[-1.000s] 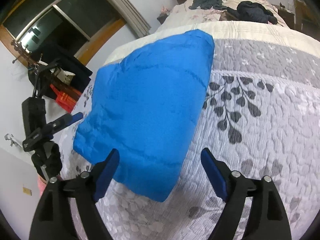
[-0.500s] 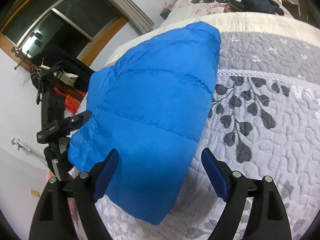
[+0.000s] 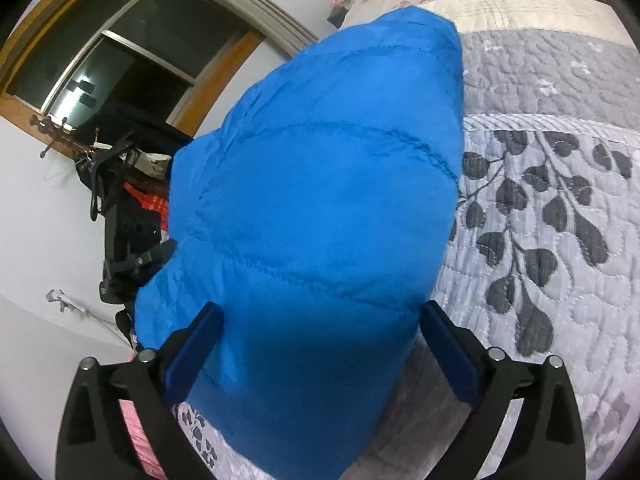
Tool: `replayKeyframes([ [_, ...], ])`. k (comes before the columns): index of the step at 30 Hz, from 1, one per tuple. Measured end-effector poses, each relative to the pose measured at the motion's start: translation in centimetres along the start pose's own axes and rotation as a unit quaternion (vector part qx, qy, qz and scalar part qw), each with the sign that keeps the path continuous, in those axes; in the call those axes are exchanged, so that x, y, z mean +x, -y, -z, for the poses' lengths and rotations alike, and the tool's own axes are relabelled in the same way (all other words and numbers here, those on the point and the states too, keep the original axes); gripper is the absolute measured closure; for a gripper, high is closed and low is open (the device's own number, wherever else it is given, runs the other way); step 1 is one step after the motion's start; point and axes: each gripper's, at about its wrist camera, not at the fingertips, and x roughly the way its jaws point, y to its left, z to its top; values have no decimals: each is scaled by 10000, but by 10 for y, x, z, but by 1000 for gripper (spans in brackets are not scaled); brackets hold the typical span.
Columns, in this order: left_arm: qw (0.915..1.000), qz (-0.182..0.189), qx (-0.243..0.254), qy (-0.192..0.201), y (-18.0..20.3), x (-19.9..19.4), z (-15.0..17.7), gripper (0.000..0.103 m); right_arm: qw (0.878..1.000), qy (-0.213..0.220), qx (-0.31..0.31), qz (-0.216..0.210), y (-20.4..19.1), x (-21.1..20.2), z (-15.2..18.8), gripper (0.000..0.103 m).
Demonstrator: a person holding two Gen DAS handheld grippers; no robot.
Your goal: Fold small clothes
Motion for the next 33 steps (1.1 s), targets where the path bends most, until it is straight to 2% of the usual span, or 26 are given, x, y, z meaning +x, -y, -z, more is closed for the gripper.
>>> replayKeyframes([
  [7, 9998, 187, 112, -26, 0, 24, -4, 2, 9995, -16, 205, -240, 5, 20, -7, 3],
  [10, 9996, 126, 227, 68, 5, 27, -1, 4, 9990, 45, 253, -358, 7, 24, -7, 3],
  [11, 9995, 74, 294, 86, 7, 27, 1, 8, 9991, 84, 229, -361, 8, 23, -6, 6],
  [12, 9991, -32, 397, 121, 13, 28, 2, 15, 9992, 131, 185, -337, 6, 22, -5, 13],
  [15, 9989, -105, 414, 192, 20, 28, 5, 24, 9993, 260, 33, -272, 0, 12, -1, 31],
  [18, 9981, -140, 518, 293, 28, 28, 9, 30, 9991, 339, -62, -265, -5, 4, 1, 43],
  [21, 9978, 2, 551, 355, 33, 26, 11, 40, 9986, 396, -92, -341, -10, -4, 1, 49],
  [23, 9978, 78, 560, 357, 39, 28, 14, 43, 9985, 426, -141, -328, -10, -11, 4, 51],
  [28, 9980, 328, 458, 300, 55, 40, 23, 46, 9979, 526, -261, -283, -6, -45, 15, 53],
  [33, 9974, 484, 506, 188, 97, 62, 41, 47, 9975, 609, -343, -118, -3, -91, 29, 53],
])
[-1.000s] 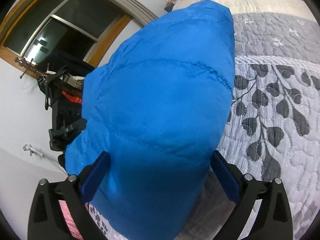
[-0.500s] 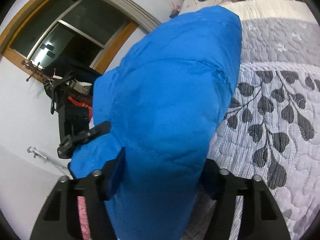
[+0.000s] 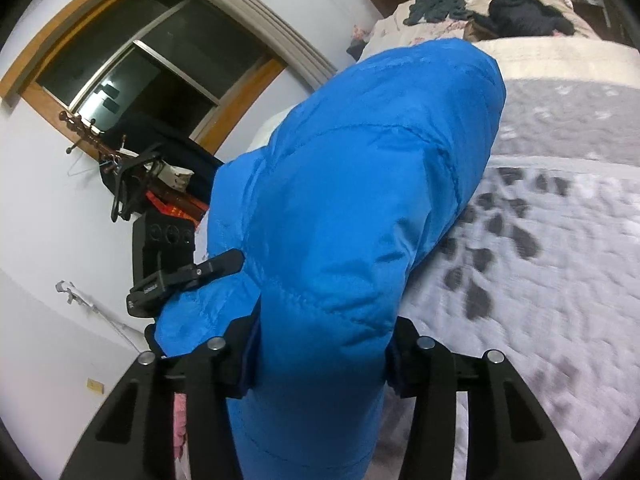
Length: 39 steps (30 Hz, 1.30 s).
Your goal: Fold small clothes
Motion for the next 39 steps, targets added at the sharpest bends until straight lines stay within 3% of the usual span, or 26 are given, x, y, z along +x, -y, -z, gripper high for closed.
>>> replayKeyframes([
  [10, 9989, 99, 266, -361, 84, 64, 40, 47, 9989, 137, -44, 444, 18, -98, 41, 54],
  [14, 9984, 88, 333, -455, 99, 84, 55, 47, 9985, 215, -9, 508, 31, -121, 64, 53],
  [25, 9958, -281, 738, -453, 98, 110, 87, 43, 9992, 130, 356, 133, 91, -113, 100, 49],
  [30, 9952, -375, 846, -318, 86, 112, 99, 30, 9987, 120, 498, 86, 118, -112, 114, 41],
  [35, 9962, -349, 789, -79, 75, 107, 110, 24, 9982, 164, 571, 101, 124, -105, 118, 30],
  [39, 9958, -535, 743, 2, 77, 98, 115, 19, 9971, 154, 737, 106, 120, -96, 120, 20],
])
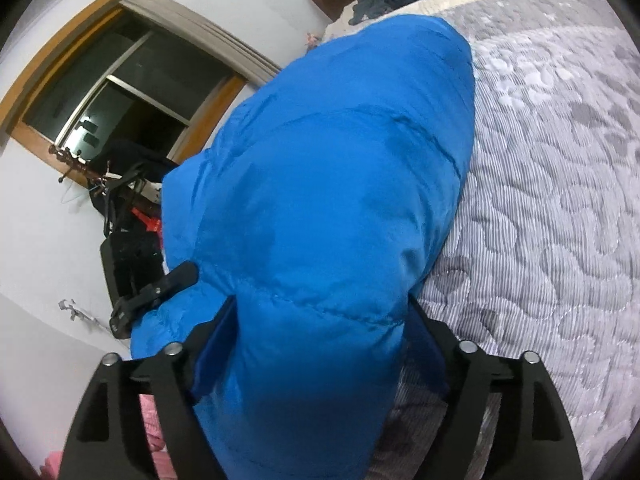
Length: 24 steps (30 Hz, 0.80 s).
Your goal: Fold small clothes
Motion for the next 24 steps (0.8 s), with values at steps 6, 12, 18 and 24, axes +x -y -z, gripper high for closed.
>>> replayKeyframes([
  [6, 9991, -379, -5, 181, 11, -34, 4, 18, 9988, 180, 18, 461, -11, -22, 7, 19],
  [12, 9919, -808, 614, 763, 53, -86, 2, 17, 9937, 543, -229, 954, -41, -67, 24, 18],
  [18, 9827, -1146, 1322, 615, 101, -86, 10, 14, 9928, 324, -294, 1118, -56, -67, 49, 18],
  [24, 9757, -1604, 1482, 180, 92, -64, 28, 14, 9904, 180, -357, 1322, -61, -54, 59, 18],
])
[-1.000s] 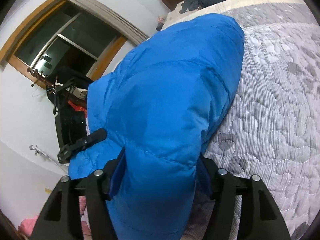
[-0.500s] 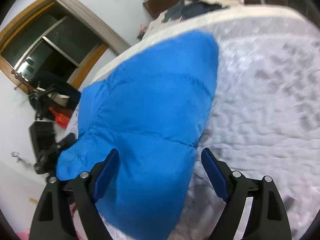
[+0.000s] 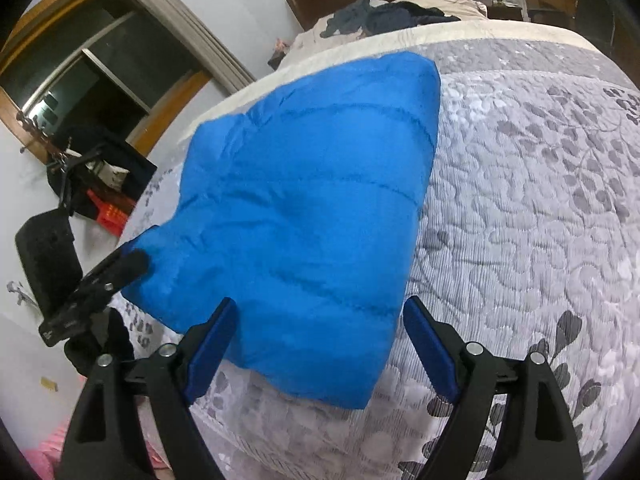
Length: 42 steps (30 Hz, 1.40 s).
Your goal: Fold small clothes
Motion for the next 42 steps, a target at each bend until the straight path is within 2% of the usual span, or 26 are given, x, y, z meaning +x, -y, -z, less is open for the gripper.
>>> replayKeyframes([
  [8, 9988, 68, -269, -414, -21, 16, 19, 13, 9997, -171, -84, 136, -4, 18, 7, 16],
  [12, 9974, 166, -414, -558, -31, 26, 29, 12, 9996, -290, 42, 60, 3, 29, 11, 15],
  [22, 9958, 272, -653, -589, -36, 30, 37, 11, 9998, -193, 74, 49, 6, 32, 19, 12],
  [24, 9965, 200, -630, -519, -31, 23, 36, 11, 9998, -105, 11, 170, 2, 25, 21, 10],
  [26, 9973, 90, -577, -453, -26, 16, 35, 11, 9988, -19, -52, 495, -3, 18, 23, 3],
  [34, 9969, -489, -483, -377, -2, -13, 37, 7, 9913, 131, -34, 1313, -13, -4, 36, 4],
  [40, 9947, -825, -506, -359, 10, -33, 42, 5, 9839, 195, -69, 1777, -29, -18, 42, 4],
  [42, 9939, -918, -482, -366, 15, -38, 43, 5, 9832, 226, -80, 1811, -34, -21, 45, 4],
])
